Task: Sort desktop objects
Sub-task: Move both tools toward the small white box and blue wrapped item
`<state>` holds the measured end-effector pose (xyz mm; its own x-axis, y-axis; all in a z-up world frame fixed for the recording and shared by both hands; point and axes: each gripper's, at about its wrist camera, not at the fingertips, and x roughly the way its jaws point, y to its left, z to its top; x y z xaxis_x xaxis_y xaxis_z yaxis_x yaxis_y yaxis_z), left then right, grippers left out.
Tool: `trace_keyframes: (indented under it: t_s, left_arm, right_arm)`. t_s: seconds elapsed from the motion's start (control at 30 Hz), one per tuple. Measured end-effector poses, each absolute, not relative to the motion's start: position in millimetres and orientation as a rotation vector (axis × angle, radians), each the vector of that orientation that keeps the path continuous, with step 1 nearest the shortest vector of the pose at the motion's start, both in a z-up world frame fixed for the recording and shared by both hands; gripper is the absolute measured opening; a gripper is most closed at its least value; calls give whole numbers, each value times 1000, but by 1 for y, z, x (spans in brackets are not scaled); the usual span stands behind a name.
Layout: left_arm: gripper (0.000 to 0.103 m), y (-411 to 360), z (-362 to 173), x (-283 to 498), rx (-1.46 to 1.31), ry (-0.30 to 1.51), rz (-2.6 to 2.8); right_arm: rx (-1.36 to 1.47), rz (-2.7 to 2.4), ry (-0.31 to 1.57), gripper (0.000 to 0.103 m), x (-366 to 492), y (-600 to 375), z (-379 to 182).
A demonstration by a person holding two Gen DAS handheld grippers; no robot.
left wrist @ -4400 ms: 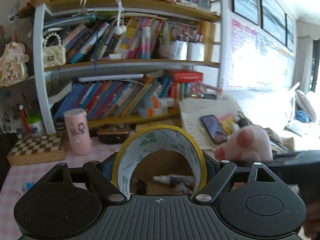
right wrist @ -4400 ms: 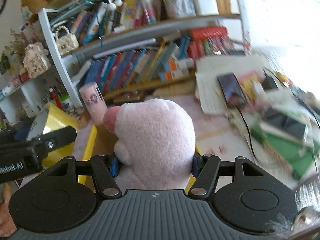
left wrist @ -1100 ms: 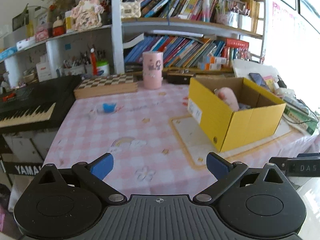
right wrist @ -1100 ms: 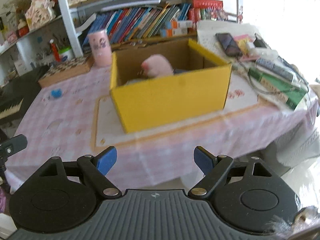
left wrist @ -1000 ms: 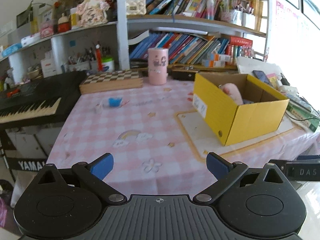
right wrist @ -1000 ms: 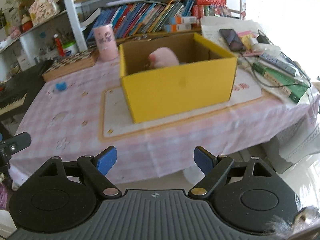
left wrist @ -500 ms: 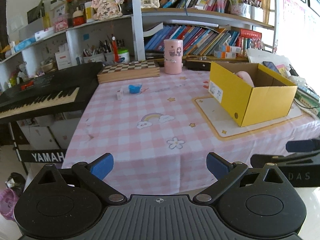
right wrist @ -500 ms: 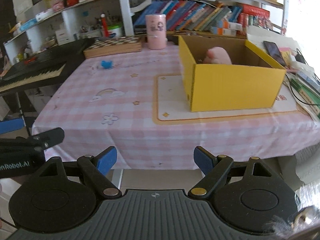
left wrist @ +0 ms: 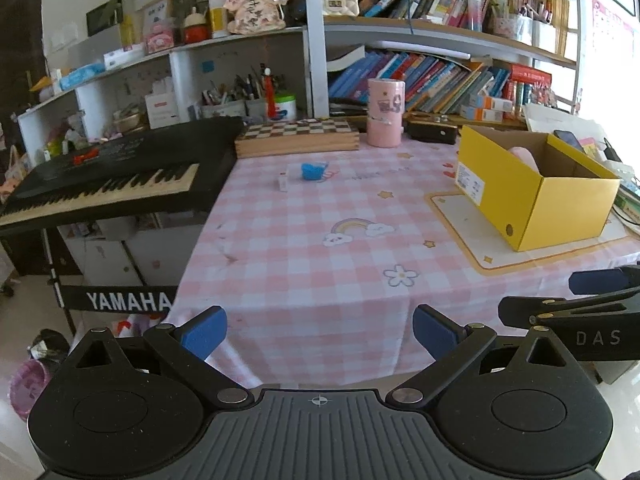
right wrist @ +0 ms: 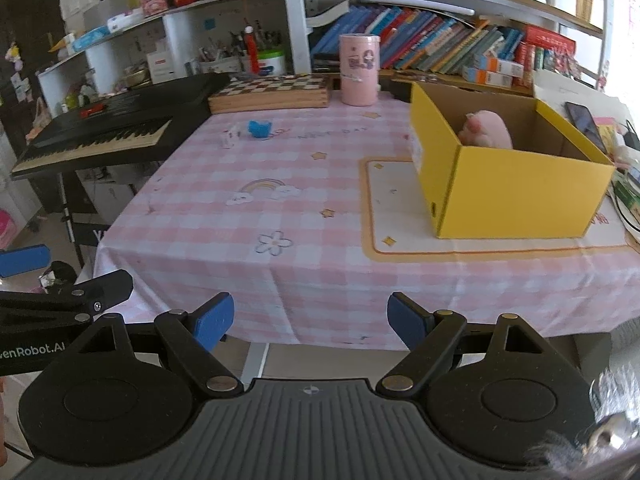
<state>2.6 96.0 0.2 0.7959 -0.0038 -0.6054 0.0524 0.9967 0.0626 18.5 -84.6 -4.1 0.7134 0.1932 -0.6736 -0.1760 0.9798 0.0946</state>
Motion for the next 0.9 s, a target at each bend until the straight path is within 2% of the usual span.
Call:
trace_keyframes:
  t_s: [0.47, 0.9]
  left_arm:
    - [101, 120, -2, 17, 46, 651, 31]
    - [101, 125, -10, 93, 67, 698, 77]
  right_arm:
    - [-15, 283, 753, 82, 43, -57, -6]
    - [-6, 340, 803, 81, 132, -47, -20]
